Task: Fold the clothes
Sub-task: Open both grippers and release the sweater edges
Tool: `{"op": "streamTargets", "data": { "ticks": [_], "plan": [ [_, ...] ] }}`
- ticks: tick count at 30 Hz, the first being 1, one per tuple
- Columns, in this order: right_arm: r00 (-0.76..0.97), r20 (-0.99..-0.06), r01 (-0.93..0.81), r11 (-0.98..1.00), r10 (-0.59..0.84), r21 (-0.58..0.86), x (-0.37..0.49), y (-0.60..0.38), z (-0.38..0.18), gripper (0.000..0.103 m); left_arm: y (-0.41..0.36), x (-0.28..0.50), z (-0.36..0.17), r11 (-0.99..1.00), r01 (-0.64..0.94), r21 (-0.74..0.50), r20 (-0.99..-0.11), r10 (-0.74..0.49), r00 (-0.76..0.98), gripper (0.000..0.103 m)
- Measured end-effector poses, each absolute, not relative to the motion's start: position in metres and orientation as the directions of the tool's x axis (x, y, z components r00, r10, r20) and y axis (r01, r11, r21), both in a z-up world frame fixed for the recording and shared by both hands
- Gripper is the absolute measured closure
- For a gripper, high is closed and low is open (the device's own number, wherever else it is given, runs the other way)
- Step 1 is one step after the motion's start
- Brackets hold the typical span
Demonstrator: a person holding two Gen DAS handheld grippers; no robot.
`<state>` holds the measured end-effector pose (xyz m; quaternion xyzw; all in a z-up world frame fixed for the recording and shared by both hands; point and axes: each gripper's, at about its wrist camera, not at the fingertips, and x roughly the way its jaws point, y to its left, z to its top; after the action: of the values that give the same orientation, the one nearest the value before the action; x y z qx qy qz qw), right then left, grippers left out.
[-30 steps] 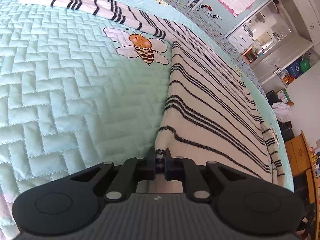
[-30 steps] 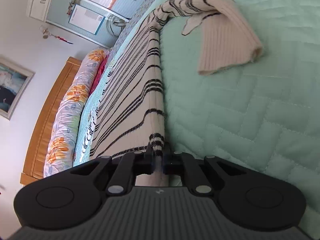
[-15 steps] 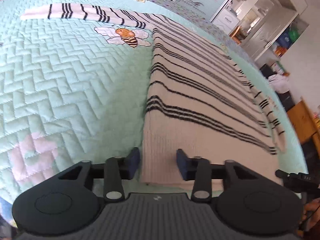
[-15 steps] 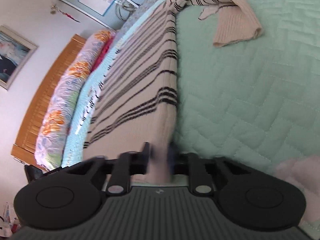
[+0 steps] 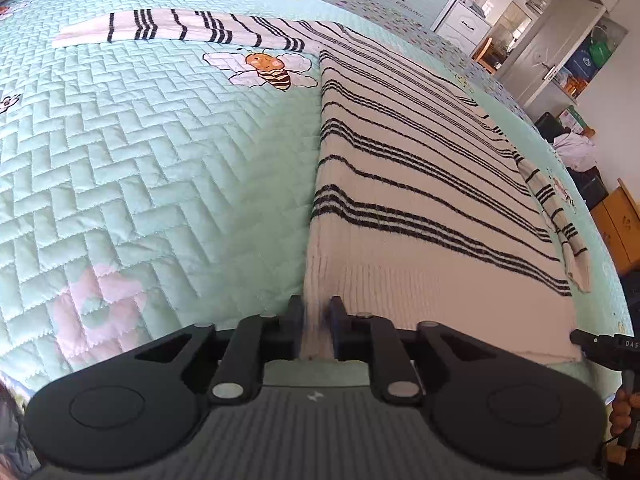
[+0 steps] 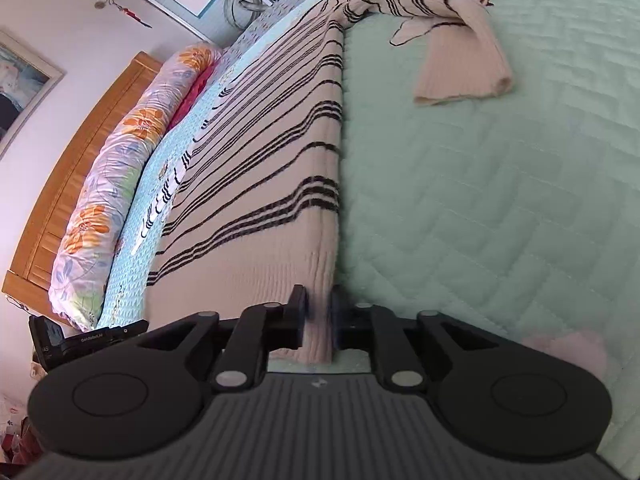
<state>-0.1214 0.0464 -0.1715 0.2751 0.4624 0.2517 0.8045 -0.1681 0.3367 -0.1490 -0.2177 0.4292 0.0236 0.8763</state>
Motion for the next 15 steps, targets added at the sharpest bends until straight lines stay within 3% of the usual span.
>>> {"op": "streamTargets", "data": {
  "ticks": [2,5,9,10,13,15],
  "plan": [
    [0.482,-0.622,-0.163,0.761,0.617,0.628,-0.123,0.05,-0.158,0.067,0.33,-0.175,-0.137,0.92,-0.285,-0.27,-0.778,-0.034,0.627,0.068],
    [0.564,-0.621,-0.212,0.822,0.545,0.529,-0.125,0.062,-0.132,0.062,0.31,-0.178,-0.111,0.949,-0.295,-0.108,-0.73,0.126,0.672,0.064],
    [0.589,-0.552,-0.323,0.798,0.59,0.509,-0.098,0.097,-0.106,0.062,0.292,-0.139,-0.087,0.975,-0.112,-0.193,-0.648,-0.041,0.761,0.061],
    [0.58,-0.547,-0.336,0.789,0.604,0.515,-0.084,0.108,-0.103,0.064,0.289,-0.122,-0.085,0.974,-0.082,-0.212,-0.64,-0.075,0.764,0.061],
    [0.552,-0.538,-0.369,0.765,0.638,0.528,-0.039,0.143,-0.101,0.089,0.28,-0.06,-0.087,0.971,-0.036,-0.237,-0.645,-0.13,0.753,0.061],
    [0.534,-0.552,-0.36,0.763,0.64,0.537,-0.01,0.163,-0.104,0.091,0.279,-0.019,-0.094,0.964,-0.032,-0.265,-0.667,-0.159,0.728,0.062]
  ]
}}
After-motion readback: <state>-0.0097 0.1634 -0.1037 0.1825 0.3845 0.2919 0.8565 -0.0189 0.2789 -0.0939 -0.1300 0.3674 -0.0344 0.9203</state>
